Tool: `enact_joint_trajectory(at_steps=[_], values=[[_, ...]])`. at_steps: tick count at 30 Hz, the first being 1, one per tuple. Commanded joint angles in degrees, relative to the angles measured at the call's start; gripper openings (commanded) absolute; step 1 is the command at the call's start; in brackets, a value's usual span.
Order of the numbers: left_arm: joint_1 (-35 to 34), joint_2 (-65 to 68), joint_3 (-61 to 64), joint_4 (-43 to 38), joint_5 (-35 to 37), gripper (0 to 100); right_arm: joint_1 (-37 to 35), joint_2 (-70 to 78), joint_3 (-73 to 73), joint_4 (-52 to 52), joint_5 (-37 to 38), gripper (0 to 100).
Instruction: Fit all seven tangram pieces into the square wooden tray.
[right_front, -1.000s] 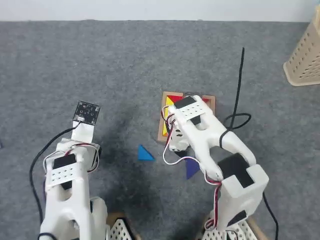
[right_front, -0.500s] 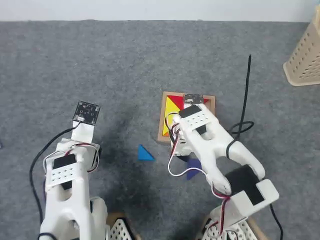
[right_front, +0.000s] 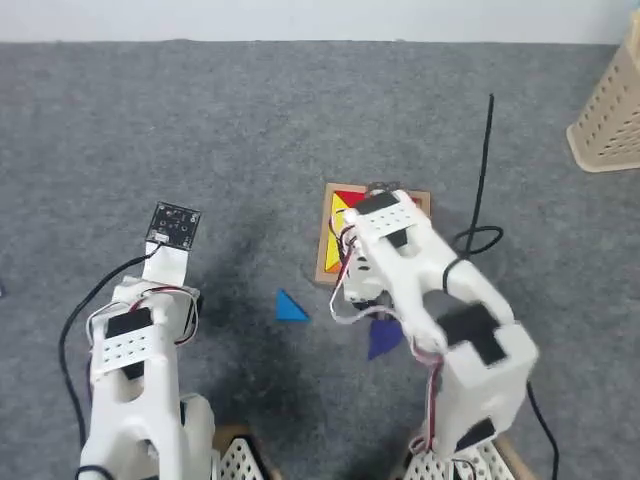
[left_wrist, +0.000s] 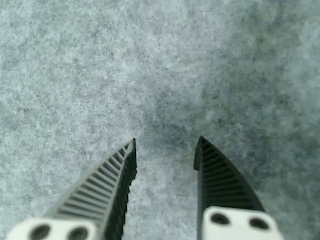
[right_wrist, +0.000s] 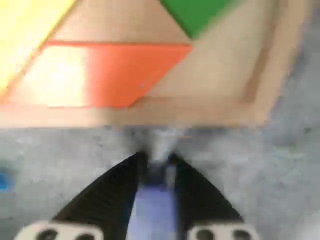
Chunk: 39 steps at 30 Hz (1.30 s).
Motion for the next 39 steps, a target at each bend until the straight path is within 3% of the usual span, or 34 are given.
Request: enact_joint_trajectory(at_steps=[1, 8, 12, 18, 23, 26, 32, 39], values=[[0.35, -1.58, -0.31, -1.32, 0.88, 17, 7.34, -0.22, -0.35, 0.66, 5.19, 0.7], [0.35, -1.58, -0.31, -1.32, 0.88, 17, 20.62, -6.64, -0.97, -2.59, 11.69, 0.6], [0.35, -1.58, -0.31, -1.32, 0.88, 17, 21.67, -18.95, -0.35, -1.71, 22.51, 0.6], [0.26, -1.58, -0.31, -1.32, 0.88, 17, 9.27, -35.91, 7.56, 4.35, 56.0, 0.6], [0.26, -1.58, -0.31, -1.32, 0.88, 17, -4.88, -39.34, 18.02, 5.49, 75.78, 0.6], [0.26, -1.58, -0.31, -1.32, 0.88, 17, -8.66, -39.34, 21.19, 5.76, 86.59, 1.8], [0.26, -1.58, -0.31, -1.32, 0.97, 17, -8.48, -39.34, 26.37, 4.18, 106.99, 21.8], [0.35, -1.49, -0.31, -1.32, 1.05, 17, -8.84, -39.43, 32.09, -6.02, 106.81, 44.4]])
